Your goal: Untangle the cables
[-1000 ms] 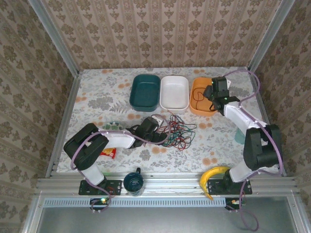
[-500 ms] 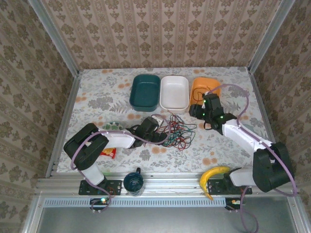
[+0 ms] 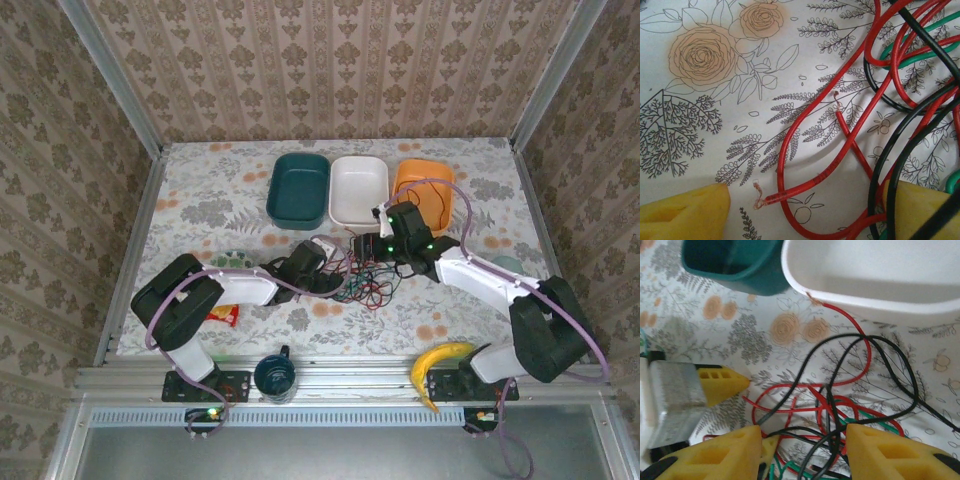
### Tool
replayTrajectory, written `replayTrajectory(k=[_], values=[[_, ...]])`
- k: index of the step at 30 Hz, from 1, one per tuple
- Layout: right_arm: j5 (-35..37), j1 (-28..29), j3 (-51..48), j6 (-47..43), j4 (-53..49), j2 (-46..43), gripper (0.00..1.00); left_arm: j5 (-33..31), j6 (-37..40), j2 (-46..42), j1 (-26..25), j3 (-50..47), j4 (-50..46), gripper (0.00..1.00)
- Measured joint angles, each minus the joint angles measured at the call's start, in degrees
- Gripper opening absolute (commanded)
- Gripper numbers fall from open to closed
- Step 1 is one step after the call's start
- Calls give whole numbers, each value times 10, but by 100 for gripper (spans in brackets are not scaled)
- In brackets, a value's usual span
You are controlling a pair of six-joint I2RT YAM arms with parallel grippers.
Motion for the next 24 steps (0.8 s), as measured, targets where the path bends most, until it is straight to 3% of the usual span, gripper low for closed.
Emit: replayTrajectory(k=[11,24], values=[[44,3,-60,0,-23,-66,51,26,-3,-56,0,-47,55,92],[45,17,-67,-13,-23,-73,51,68,6,-92,4,-49,56,93]])
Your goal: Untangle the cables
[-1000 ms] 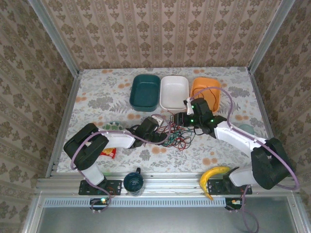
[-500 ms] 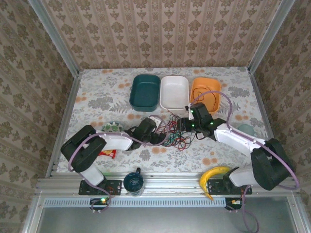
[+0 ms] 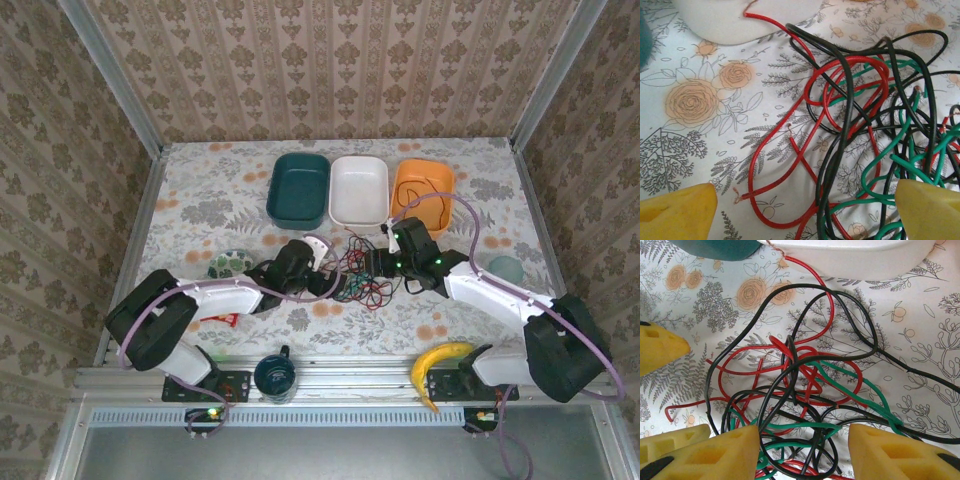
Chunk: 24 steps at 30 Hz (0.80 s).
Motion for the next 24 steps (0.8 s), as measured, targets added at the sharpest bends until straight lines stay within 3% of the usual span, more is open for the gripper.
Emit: replayTrajectory(k=[4,9,13,21,24], values=[[2,0,1,0,-1,3,52,39,8,0,0,6,-2,100],[17,0,8,0,-3,5,52,110,18,7,-1,35,-2,100],[31,-1,18,0,-5,7,52,112,32,37,-10,94,-18,99],[57,-19,20,26,-6,7,51,58,57,112,-35,169,-48,79],[59,-24,20,37,-5,7,51,25,55,139,-39,182,-63,67]])
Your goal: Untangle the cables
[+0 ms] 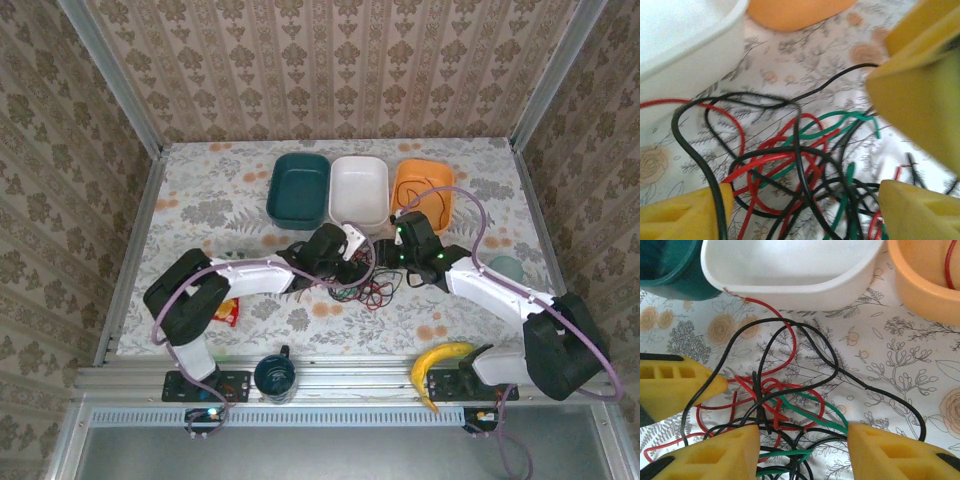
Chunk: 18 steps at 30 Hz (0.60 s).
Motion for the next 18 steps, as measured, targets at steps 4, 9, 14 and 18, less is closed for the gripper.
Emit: replayTrajectory(k=[4,9,14,18], values=[[0,-2,0,7,2,0,51,-23,-10,19,-1,0,-2,28],[-21,-3,0,3,3,3,51,-16,-28,13,2,-22,30,1],[-55,-3,0,-10,3,24,50,11,-39,-9,24,-56,57,0],[-87,-3,0,-22,4,28,50,41,-47,-30,40,-79,68,0]])
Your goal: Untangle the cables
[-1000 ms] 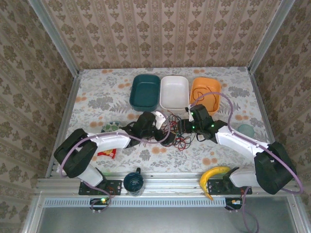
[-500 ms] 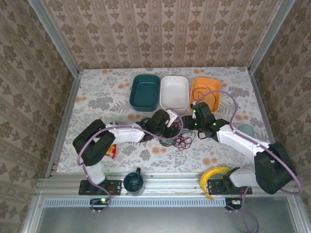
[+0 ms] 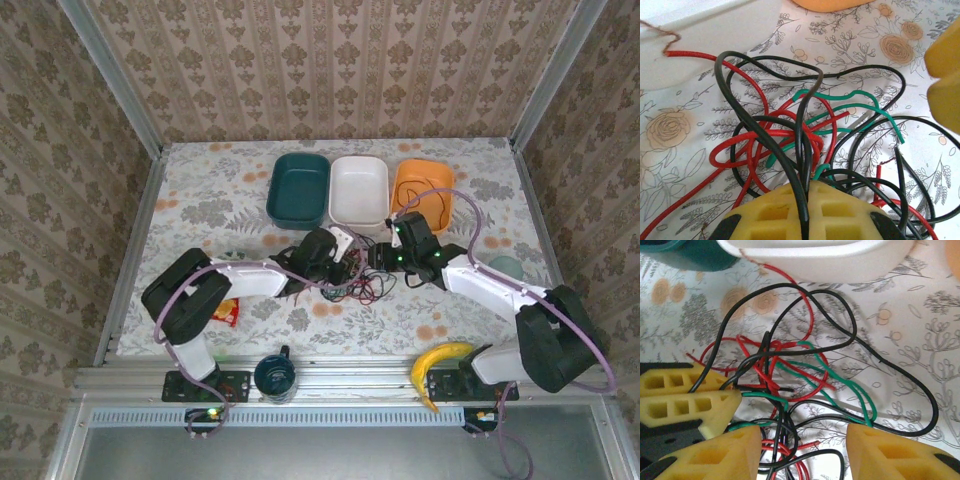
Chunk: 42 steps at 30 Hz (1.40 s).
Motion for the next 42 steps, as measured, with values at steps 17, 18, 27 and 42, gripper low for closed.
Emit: replayTrajectory(k=[17,18,27,42], values=[[-127,-7,19,-31,-7,69,48,66,-36,-61,12,-47,38,0],[-126,-10,19,-30,-5,69,48,70,-36,-63,14,-47,37,0],[-112,-39,-1,7,45,67,48,103,-35,-98,32,-47,-17,0],[-151,-37,0,6,69,95,44,109,-36,-104,36,-50,-36,0]])
